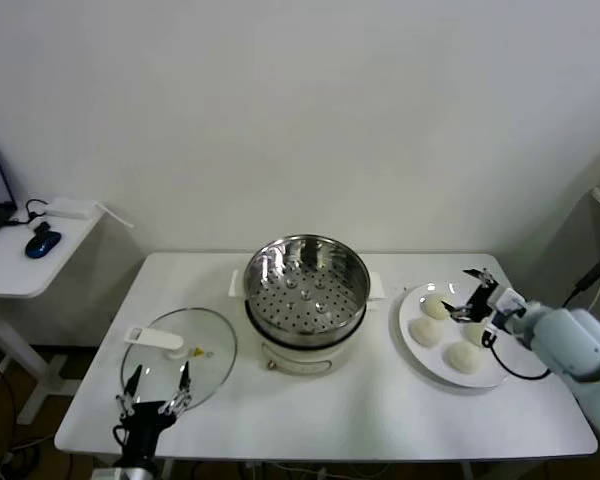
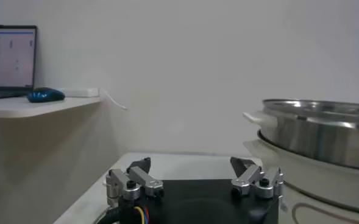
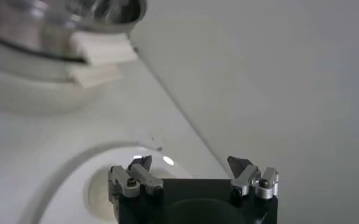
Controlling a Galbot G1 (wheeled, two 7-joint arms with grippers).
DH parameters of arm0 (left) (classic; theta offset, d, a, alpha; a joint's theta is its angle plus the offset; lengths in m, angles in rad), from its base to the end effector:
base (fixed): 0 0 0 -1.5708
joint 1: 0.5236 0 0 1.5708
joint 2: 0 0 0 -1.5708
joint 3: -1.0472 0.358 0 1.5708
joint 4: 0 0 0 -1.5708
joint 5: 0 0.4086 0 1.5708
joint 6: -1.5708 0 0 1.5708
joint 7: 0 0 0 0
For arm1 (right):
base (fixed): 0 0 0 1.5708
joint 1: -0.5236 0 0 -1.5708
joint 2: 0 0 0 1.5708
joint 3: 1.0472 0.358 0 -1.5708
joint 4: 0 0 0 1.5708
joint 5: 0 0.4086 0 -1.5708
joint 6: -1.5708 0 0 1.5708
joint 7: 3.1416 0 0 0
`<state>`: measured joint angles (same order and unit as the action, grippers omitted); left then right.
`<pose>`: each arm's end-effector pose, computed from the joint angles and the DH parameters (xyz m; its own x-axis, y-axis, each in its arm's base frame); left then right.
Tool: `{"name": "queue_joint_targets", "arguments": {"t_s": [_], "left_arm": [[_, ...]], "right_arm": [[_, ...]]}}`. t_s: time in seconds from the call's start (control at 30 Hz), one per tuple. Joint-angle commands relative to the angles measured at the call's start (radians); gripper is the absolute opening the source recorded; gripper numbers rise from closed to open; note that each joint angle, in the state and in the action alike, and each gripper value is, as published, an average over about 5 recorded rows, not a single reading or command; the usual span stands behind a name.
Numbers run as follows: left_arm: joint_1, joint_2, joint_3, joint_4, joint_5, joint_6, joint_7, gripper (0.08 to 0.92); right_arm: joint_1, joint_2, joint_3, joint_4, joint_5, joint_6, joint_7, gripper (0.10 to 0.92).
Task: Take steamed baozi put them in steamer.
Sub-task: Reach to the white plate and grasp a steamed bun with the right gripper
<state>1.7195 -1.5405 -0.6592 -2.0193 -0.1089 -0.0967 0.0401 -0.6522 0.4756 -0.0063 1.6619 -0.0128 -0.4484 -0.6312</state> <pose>0.1738 0.0552 -0.3674 -0.9904 -0.0703 0.1187 -0.0712 0.9975 -0.0032 0.4510 -0.1910 -0.1692 -0.6845 -0.1489 0.7136 -0.7084 0.3668 -0.6030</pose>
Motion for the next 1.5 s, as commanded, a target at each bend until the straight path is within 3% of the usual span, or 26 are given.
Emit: {"name": "queue_joint_targets", "arguments": {"t_s": [0.03, 0.23, 0.47, 0.93, 1.5], "left_arm": [[0.0, 0.004, 0.015, 0.01, 0.031, -0.009, 0.002, 0.823], [-0.005, 0.008, 0.027, 0.017, 0.042, -0.009, 0.011, 0.823], [-0.005, 0.016, 0.02, 0.024, 0.042, -0.007, 0.016, 0.823], [-0.007, 0.01, 0.002, 0.054, 0.04, -0.007, 0.019, 0.823], [-0.008, 0.013, 0.0, 0.084, 0.069, -0.016, 0.031, 0.823]], "right_arm": [[0.483, -0.174, -0.48, -0.178, -0.154, 0.11, -0.319, 0.823], [0.8, -0.056, -0.835, -0.341, -0.102, 0.176, -0.392, 0.823], [0.978, 0.123, -1.079, -0.57, 0.109, 0.278, -0.448, 0.823], [0.901, 0.518, -1.014, -1.141, -0.018, 0.518, -0.474, 0.823], [0.782, 0.627, -0.824, -1.281, -0.148, 0.572, -0.483, 0.823]]}}
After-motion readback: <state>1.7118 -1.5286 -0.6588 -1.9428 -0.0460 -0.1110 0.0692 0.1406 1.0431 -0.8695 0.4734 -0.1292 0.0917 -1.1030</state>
